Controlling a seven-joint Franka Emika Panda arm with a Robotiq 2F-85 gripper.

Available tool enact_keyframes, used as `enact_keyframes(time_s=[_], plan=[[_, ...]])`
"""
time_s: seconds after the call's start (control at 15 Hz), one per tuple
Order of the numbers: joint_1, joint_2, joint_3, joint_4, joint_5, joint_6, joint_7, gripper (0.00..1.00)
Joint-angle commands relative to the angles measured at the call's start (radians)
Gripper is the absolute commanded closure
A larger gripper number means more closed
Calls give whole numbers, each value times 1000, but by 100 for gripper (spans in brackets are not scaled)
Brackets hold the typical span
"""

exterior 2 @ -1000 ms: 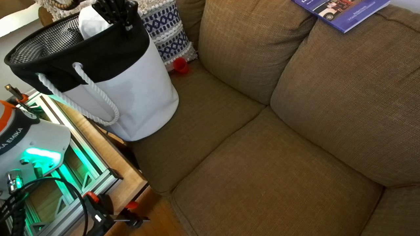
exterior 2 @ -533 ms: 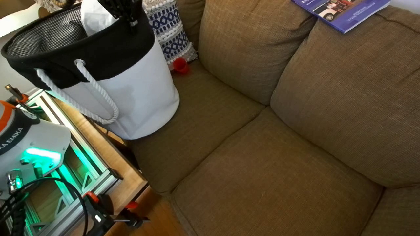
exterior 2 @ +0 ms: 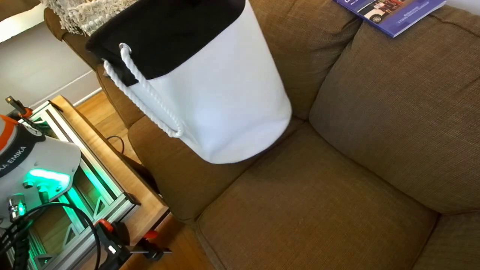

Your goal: Move the laundry bag to the right on the couch

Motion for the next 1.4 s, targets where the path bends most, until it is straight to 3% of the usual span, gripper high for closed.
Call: enact_keyframes(time_s=[0.0,0.2,0.27,0.33,0.4,0.87,1.07,1.33], plan=[[-18,63,-29,105,58,-19,-36,99],[-32,106,-57,124,143,-27,-120,99],[-30,78,-32,85,77,-4,-54,99],[-36,95,-34,89,80,-2,-63,94],[-38,106,-33,88,78,-2,-63,99],[-15,-189,12,-9,82,-24,-52,99],[-37,-229,-61,3,162,-59,-58,99],[-81,-130,-220,0,251,-36,-123,99]])
